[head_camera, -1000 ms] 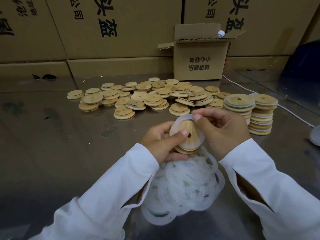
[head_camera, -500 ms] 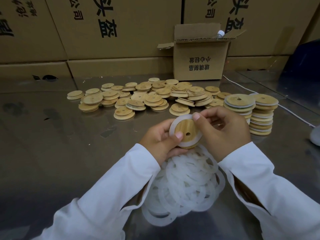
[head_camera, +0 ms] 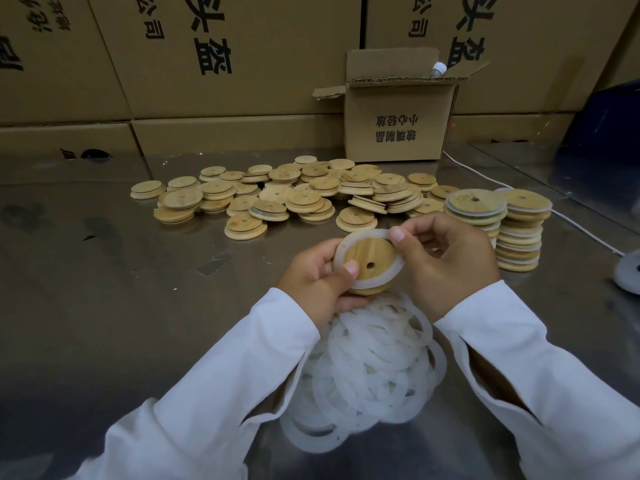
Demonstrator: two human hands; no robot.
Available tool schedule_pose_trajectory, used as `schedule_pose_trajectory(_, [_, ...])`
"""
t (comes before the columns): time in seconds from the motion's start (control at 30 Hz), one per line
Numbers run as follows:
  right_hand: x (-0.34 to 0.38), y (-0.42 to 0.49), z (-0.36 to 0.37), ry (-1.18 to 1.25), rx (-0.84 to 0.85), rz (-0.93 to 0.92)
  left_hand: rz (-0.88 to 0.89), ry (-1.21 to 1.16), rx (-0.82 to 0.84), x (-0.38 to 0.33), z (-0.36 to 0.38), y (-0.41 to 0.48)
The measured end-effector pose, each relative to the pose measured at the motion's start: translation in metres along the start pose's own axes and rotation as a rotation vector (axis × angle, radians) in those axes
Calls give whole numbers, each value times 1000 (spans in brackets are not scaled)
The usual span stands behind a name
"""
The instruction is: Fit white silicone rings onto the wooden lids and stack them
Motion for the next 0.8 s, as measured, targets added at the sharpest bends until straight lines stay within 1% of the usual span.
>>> schedule_pose_trajectory(0.13, [-1, 2, 1, 24, 26, 14, -33, -87, -8, 2, -1, 0])
schedule_pose_trajectory(0.27, [-3, 3, 2, 111, 40, 40, -57, -193, -45, 6, -2, 0])
schedule_pose_trajectory(0.37, [-4, 3, 2, 154, 45, 58, -6, -120, -53, 1, -2, 0])
schedule_pose_trajectory(0.47, [-2, 1, 1, 123, 38, 44, 5, -81, -56, 0, -2, -1])
schedule_pose_trajectory(0.63, [8, -7, 2, -39, -18, -25, -1, -167, -119, -1, -12, 0])
schedule_pose_trajectory(0.8, [4, -5, 3, -29, -8, -1, 0, -235, -104, -1, -9, 1])
Point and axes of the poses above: each hand's wrist, its own y-axis towards the middle knuckle, its own z-axis out of the palm, x = y × z, the point moved 10 cm from there along y, towards the middle knuckle, and after that the axes turned 3 degrees about x, right-handed, at the moved point
